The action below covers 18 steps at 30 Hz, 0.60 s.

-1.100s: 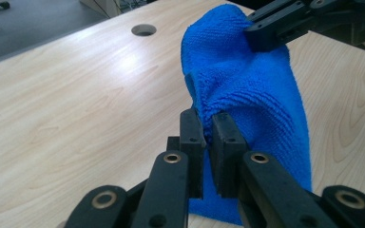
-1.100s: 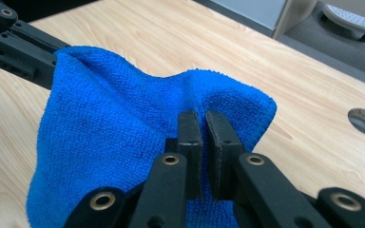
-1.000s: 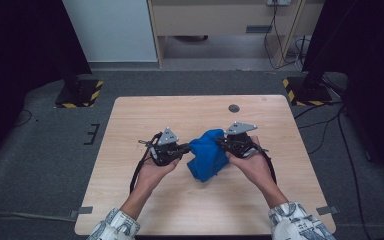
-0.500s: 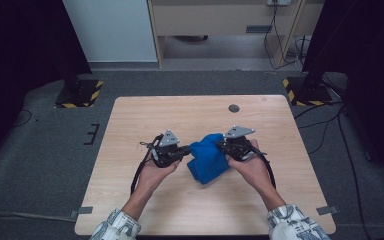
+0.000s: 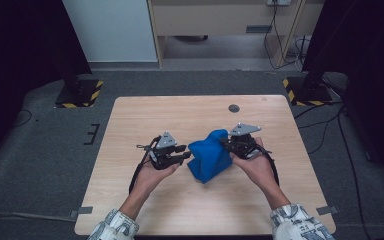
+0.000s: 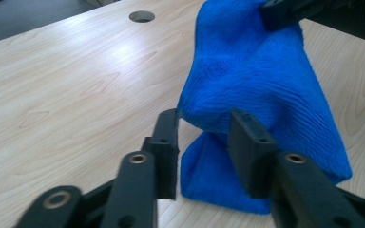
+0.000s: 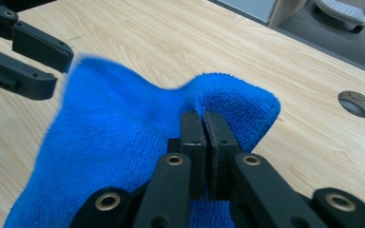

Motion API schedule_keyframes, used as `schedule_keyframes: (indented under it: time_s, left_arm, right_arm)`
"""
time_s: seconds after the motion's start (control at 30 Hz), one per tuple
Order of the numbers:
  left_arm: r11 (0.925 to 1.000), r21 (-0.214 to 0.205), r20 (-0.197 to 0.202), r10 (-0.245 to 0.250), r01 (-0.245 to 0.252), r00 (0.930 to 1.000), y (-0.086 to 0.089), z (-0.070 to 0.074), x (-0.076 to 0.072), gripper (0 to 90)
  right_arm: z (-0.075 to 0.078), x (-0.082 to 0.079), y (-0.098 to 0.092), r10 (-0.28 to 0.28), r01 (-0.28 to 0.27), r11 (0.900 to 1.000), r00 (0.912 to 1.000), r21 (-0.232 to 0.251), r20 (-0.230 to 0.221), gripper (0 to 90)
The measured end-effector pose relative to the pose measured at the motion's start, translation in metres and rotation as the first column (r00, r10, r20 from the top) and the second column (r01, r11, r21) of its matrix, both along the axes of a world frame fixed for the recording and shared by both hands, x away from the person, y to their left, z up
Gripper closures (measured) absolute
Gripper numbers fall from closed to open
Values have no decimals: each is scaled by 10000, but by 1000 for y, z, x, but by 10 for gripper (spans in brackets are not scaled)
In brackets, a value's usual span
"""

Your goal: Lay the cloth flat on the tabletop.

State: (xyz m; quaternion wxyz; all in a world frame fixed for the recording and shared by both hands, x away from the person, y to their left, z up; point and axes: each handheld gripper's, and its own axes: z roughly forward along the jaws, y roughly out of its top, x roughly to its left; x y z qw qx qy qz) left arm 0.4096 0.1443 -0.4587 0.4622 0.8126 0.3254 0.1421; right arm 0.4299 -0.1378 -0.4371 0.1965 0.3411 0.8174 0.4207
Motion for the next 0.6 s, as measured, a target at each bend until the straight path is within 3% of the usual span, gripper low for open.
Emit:
schedule_keyframes:
  time_s: [0.1, 0.23, 0.37, 0.4, 0.5, 0.6]
  left_arm:
    - [9999, -30, -17, 154, -154, 9999, 5, -2, 0, 563]
    - [9999, -82, -226, 88, -89, 9997, 7, -6, 0, 573]
    - [9994, 276, -587, -186, 203, 9981, -2, -20, 1, 584]
    - [9978, 548, -740, -330, 371, 9967, -8, -28, 3, 584]
    - [9965, 684, -1058, -412, 486, 9935, -15, -39, 7, 582]
    - [9958, 728, -1117, -479, 563, 9926, -20, -44, 8, 582]
  right_arm:
    - [0, 0, -5, -131, 131, 9999, 9999, 84, -16, 880]
    - [-2, 1, -9, -174, 175, 9998, 9998, 89, -52, 880]
    - [-5, 3, -10, -253, 255, 9996, 9996, 133, -113, 879]
    - [-5, 3, -10, -265, 267, 9995, 9996, 147, -125, 879]
    - [-5, 3, -10, -277, 279, 9995, 9995, 159, -132, 878]
    - [-6, 4, -10, -272, 274, 9995, 9995, 164, -141, 878]
